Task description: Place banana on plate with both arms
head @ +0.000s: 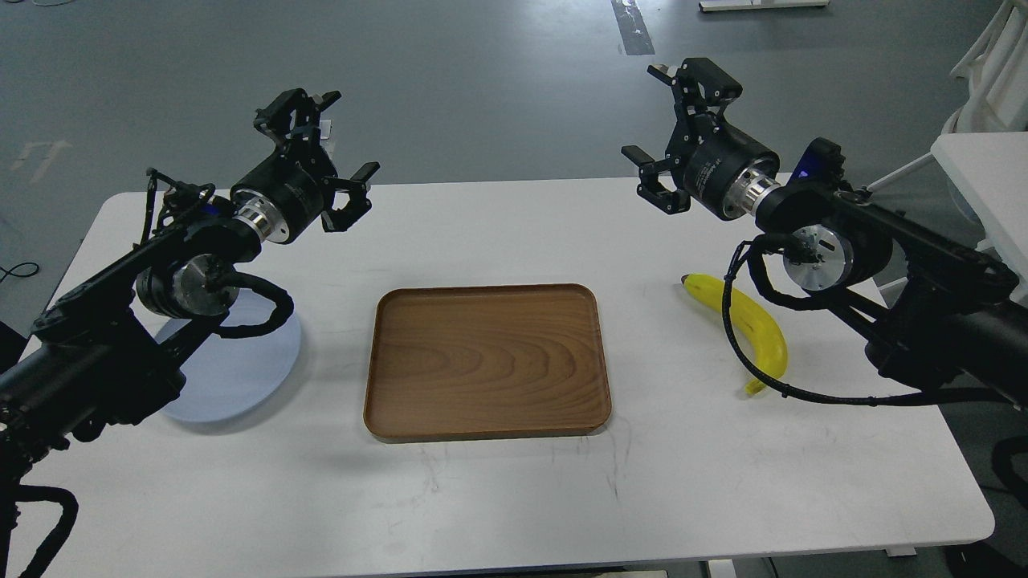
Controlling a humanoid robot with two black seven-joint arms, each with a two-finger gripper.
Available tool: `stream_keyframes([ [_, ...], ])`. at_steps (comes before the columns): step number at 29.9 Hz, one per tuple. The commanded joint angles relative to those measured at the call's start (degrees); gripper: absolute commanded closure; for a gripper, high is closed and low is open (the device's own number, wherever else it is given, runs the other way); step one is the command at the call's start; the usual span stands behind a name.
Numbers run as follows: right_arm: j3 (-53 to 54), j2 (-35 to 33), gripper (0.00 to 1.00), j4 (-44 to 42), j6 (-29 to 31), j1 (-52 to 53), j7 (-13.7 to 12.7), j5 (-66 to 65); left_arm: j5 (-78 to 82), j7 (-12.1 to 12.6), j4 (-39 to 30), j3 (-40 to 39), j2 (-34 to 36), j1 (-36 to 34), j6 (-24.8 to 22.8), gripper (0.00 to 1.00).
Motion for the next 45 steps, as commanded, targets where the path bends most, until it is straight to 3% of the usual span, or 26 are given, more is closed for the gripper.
stream_keyframes([
  [1, -0.09, 0.08, 0.0, -0.2, -0.07, 0.05, 0.0, 0.03, -0.07, 0.43, 0.01, -0.01, 0.35, -0.07, -0.02, 0.02],
  [45, -1.68, 4.13, 0.0, -4.59, -0.51, 5.15, -0.88, -0.41, 0.28, 1.57, -4.03, 0.7, 1.85, 0.46, 0.77, 0.02],
])
